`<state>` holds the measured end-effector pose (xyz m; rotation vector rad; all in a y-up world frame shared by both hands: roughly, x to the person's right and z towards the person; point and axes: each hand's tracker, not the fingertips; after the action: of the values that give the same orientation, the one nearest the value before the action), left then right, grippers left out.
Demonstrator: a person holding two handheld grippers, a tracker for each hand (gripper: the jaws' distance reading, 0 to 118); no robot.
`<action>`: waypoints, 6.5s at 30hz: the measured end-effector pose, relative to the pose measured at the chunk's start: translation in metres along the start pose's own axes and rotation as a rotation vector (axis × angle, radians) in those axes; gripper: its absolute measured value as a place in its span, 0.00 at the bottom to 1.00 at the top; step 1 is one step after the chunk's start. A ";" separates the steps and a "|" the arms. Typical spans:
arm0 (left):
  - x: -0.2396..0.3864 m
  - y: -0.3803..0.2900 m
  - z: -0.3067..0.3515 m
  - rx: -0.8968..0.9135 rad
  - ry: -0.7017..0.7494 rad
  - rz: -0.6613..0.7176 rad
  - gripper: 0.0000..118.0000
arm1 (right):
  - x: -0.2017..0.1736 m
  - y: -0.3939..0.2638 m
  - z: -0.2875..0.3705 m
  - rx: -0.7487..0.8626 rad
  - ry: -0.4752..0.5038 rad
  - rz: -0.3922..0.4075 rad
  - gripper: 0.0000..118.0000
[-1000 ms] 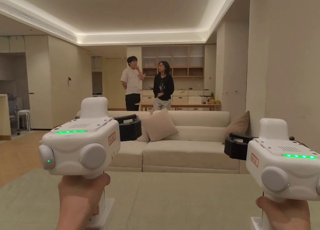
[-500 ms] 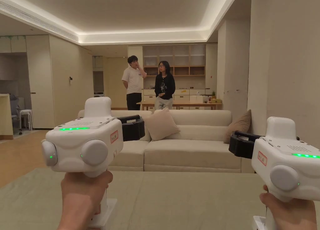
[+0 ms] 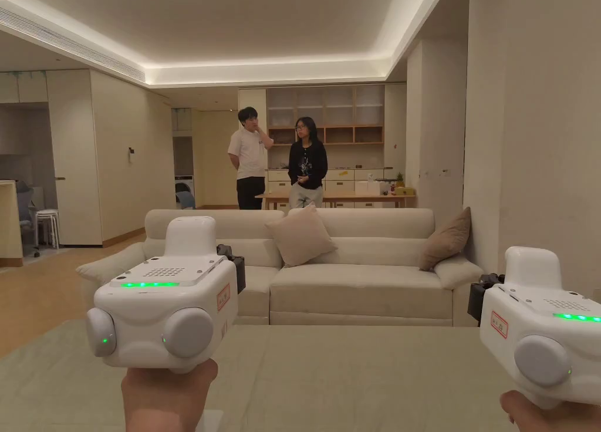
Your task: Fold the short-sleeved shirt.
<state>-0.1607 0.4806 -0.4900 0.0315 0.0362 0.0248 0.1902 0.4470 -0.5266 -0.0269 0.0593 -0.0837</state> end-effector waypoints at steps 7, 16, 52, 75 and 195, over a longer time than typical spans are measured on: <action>-0.062 0.012 0.038 0.011 0.155 -0.005 0.00 | -0.061 -0.002 -0.011 -0.026 0.146 0.005 0.00; -0.210 0.028 0.199 0.029 0.613 -0.041 0.00 | -0.281 -0.014 -0.001 -0.056 0.657 0.054 0.00; -0.415 -0.393 -0.134 -1.095 0.392 0.202 1.00 | -0.398 -0.210 -0.176 -0.435 0.712 0.158 0.00; -0.271 -0.181 -0.116 -0.674 0.183 0.314 0.03 | -0.211 -0.117 -0.135 -0.316 0.526 0.034 0.00; -0.149 -0.142 -0.064 -0.530 0.058 0.209 0.01 | 0.066 -0.126 -0.084 -0.249 0.061 -0.082 0.03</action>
<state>-0.3086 0.3370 -0.5528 -0.4953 0.0829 0.2436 0.2404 0.3140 -0.6105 -0.2762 0.1293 -0.1585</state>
